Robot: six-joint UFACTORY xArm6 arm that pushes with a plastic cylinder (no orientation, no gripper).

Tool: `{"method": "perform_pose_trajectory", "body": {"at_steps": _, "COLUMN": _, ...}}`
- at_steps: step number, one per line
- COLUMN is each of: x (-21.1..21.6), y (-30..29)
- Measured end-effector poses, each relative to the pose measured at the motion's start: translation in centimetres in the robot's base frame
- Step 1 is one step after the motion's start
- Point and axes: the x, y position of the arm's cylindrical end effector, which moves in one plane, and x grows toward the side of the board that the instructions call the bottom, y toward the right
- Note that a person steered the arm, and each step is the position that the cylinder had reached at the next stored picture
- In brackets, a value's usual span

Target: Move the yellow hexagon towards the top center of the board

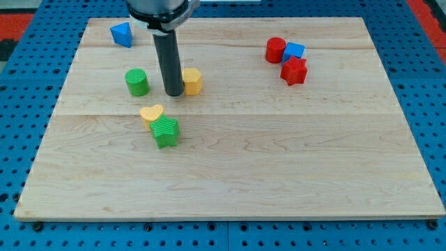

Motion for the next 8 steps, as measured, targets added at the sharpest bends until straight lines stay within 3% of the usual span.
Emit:
{"method": "perform_pose_trajectory", "body": {"at_steps": 1, "x": -1.0, "y": 2.6}}
{"method": "perform_pose_trajectory", "body": {"at_steps": 3, "x": -10.2, "y": 4.6}}
{"method": "perform_pose_trajectory", "body": {"at_steps": 4, "x": -9.1, "y": 3.8}}
{"method": "perform_pose_trajectory", "body": {"at_steps": 6, "x": -14.1, "y": 5.5}}
{"method": "perform_pose_trajectory", "body": {"at_steps": 8, "x": -10.7, "y": 5.3}}
